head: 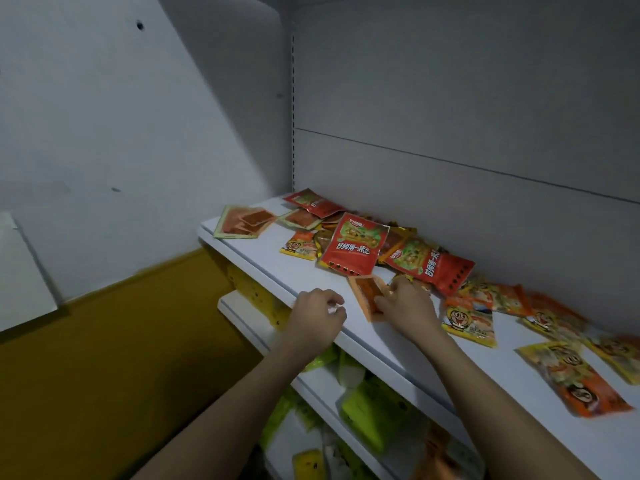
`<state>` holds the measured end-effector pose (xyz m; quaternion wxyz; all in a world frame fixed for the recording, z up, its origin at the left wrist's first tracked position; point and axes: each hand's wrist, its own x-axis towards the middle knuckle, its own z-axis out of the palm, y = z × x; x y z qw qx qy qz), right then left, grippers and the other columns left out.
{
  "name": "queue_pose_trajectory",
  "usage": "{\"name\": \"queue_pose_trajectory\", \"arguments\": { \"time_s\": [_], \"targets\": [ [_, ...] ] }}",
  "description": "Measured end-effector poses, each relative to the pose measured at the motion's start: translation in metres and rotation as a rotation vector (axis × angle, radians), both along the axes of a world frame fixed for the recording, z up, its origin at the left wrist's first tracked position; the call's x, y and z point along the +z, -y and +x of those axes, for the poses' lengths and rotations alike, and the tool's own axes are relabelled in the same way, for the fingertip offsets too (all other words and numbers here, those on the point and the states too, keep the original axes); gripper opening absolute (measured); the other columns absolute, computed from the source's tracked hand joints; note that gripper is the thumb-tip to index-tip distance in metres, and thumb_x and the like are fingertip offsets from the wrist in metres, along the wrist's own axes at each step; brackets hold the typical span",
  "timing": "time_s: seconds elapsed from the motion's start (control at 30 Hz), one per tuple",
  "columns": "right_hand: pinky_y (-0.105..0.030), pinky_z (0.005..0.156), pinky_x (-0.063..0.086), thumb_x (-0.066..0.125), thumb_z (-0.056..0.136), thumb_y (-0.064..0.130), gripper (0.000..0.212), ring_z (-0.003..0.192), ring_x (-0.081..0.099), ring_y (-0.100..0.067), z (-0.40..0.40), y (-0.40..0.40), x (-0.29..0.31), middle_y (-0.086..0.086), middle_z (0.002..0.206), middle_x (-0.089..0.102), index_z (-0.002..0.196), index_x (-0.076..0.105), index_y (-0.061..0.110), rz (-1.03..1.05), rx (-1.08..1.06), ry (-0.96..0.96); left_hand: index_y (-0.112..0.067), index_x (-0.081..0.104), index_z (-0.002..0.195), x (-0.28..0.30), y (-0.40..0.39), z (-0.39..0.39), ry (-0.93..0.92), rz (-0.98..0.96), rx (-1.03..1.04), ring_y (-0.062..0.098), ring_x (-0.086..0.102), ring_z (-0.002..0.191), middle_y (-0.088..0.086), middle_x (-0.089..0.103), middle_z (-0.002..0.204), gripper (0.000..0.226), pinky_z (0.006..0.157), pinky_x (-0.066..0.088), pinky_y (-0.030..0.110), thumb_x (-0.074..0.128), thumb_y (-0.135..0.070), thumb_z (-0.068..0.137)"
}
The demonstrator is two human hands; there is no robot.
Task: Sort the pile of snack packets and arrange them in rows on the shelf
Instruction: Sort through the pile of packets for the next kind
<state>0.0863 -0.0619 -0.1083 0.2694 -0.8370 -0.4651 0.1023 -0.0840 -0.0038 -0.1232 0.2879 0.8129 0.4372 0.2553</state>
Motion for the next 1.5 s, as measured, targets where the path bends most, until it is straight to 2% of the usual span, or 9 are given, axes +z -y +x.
{"name": "queue_pose_trajectory", "arguments": {
  "time_s": [0.2,0.33,0.43,0.6,0.73,0.9,1.03,1.2,1.5],
  "targets": [
    [-0.035,0.078,0.047,0.079,0.082,0.025,0.051,0.103,0.058,-0.028,0.017,-0.025,-0.013,-0.011,0.113,0.061,0.119,0.05,0.006,-0.075,-0.017,-0.132,-0.008,0.074,0.111,-0.002,-0.035,0.03,-0.071,-0.141,-0.06,0.016,0.06,0.105,0.002,0.066,0.108,0.024,0.093,0.046,0.028,0.063,-0.022,0.095],
    [-0.035,0.072,0.056,0.071,0.089,0.011,0.017,0.082,0.064,-0.018,0.027,-0.019,-0.017,-0.001,0.086,0.062,0.104,0.064,0.011,-0.059,0.008,-0.321,-0.01,0.077,0.09,-0.001,-0.054,0.038,-0.023,-0.261,-0.106,0.014,0.066,0.096,-0.002,0.074,0.097,0.019,0.081,0.05,0.027,0.061,-0.02,0.094],
    [-0.04,0.074,0.056,0.065,0.092,0.006,0.014,0.086,0.065,-0.023,0.033,-0.01,-0.014,-0.009,0.091,0.066,0.085,0.063,0.018,0.072,0.021,-0.489,-0.022,0.072,0.091,-0.002,-0.063,0.038,0.077,-0.28,-0.1,0.011,0.065,0.092,-0.009,0.069,0.093,0.011,0.081,0.049,0.028,0.063,-0.026,0.095],
    [-0.02,0.062,0.051,0.065,0.09,-0.004,0.013,0.075,0.064,-0.018,0.034,-0.019,0.002,-0.012,0.079,0.06,0.102,0.063,0.002,0.297,0.064,-0.876,-0.019,0.06,0.101,0.006,-0.074,0.04,0.365,-0.392,-0.068,0.017,0.071,0.083,0.002,0.072,0.097,0.012,0.073,0.056,0.029,0.058,-0.03,0.101],
    [-0.037,0.076,0.056,0.067,0.09,-0.002,0.015,0.084,0.067,-0.025,0.021,-0.049,0.007,-0.004,0.073,0.067,0.102,0.062,0.005,0.321,0.081,-0.933,-0.014,0.062,0.105,0.022,-0.082,0.033,0.523,-0.523,-0.18,0.019,0.075,0.083,0.0,0.077,0.088,0.014,0.069,0.059,0.031,0.056,-0.026,0.101],
    [-0.034,0.077,0.048,0.063,0.091,-0.005,0.013,0.07,0.054,-0.016,-0.01,-0.096,0.013,0.005,0.058,0.046,0.091,0.058,0.007,0.308,0.172,-0.94,-0.016,0.054,0.12,0.022,-0.114,0.012,0.566,-0.499,-0.072,0.024,0.074,0.093,0.009,0.074,0.107,0.025,0.075,0.062,0.038,0.065,-0.016,0.097],
    [-0.026,0.059,0.056,0.061,0.096,0.006,0.007,0.067,0.066,-0.015,-0.036,-0.136,0.025,-0.005,0.075,0.068,0.101,0.063,0.003,0.232,0.255,-0.83,-0.015,0.054,0.122,0.022,-0.158,-0.015,0.611,-0.485,0.022,0.032,0.074,0.094,0.016,0.072,0.108,0.024,0.08,0.062,0.051,0.061,-0.016,0.099],
    [-0.023,0.049,0.053,0.054,0.098,0.006,0.011,0.054,0.062,-0.017,-0.064,-0.205,0.033,-0.014,0.076,0.066,0.104,0.062,0.0,0.18,0.2,-0.761,-0.017,0.056,0.118,0.024,-0.234,-0.054,0.707,-0.402,0.165,0.018,0.072,0.089,0.006,0.07,0.104,0.018,0.071,0.061,0.032,0.056,-0.012,0.101],
    [-0.044,0.073,0.062,0.052,0.098,0.014,0.022,0.069,0.073,-0.029,-0.104,-0.342,0.029,-0.015,0.081,0.071,0.085,0.064,0.001,0.013,0.133,-0.335,-0.013,0.049,0.121,0.025,-0.363,-0.108,0.652,-0.386,0.253,0.022,0.065,0.096,0.007,0.062,0.11,0.024,0.082,0.058,0.042,0.056,-0.008,0.098]
  ]
}}
